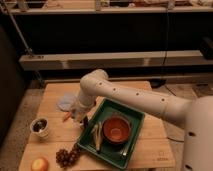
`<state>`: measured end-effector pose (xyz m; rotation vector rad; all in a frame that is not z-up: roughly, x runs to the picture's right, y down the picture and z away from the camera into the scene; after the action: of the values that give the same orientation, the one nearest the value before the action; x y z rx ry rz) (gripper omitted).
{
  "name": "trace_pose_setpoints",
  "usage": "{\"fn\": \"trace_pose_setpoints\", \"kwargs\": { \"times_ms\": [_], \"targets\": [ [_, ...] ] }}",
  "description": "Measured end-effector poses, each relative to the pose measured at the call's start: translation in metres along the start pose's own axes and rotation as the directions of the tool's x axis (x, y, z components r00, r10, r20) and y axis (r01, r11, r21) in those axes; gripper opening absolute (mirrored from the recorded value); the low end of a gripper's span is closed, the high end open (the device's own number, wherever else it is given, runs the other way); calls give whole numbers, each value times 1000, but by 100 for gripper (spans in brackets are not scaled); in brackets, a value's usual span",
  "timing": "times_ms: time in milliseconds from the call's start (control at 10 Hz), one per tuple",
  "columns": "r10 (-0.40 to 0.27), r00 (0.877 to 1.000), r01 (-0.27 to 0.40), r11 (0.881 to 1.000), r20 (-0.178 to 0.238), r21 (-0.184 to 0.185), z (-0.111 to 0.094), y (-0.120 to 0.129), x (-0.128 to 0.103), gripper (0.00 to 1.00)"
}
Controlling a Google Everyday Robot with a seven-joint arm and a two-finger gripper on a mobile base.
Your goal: Place sponge in red bowl
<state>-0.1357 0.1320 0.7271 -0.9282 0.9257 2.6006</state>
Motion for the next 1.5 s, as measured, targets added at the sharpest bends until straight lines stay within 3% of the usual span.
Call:
{"fn": "trace_pose_setpoints", "kwargs": {
  "times_ms": [200, 400, 900, 1300, 1500],
  "targets": [
    [35, 999, -35, 999, -35, -9, -9, -24, -13, 0],
    [51, 998, -52, 999, -42, -13, -14, -53, -16, 0],
    [131, 991, -131, 991, -1, -18, -27, -83, -48, 0],
    [250, 968, -250, 968, 20, -31, -26, -109, -100, 0],
    [284, 959, -282, 958, 23, -50, -35, -115, -113, 0]
  ]
}}
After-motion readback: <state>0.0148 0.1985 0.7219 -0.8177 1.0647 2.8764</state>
